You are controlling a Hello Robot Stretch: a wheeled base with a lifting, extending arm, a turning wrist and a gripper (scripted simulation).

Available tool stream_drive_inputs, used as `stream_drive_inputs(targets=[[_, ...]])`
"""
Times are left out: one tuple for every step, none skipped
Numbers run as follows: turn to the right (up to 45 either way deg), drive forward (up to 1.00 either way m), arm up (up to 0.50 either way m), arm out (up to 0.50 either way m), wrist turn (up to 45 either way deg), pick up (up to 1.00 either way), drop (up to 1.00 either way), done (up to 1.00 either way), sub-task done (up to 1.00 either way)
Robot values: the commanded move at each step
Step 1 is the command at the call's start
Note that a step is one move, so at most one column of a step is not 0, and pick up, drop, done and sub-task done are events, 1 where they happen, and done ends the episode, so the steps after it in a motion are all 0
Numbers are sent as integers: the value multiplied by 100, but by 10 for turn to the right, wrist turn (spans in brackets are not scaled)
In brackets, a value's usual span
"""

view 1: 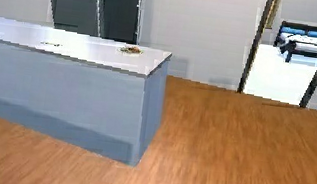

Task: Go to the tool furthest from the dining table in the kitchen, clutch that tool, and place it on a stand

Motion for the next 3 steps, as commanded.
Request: stream_drive_inputs(targets=[[180,0,0,0,0,0,0,0,0],[0,15,0,0,0,0,0,0,0],[-420,0,0,0,0,0,0,0,0]])
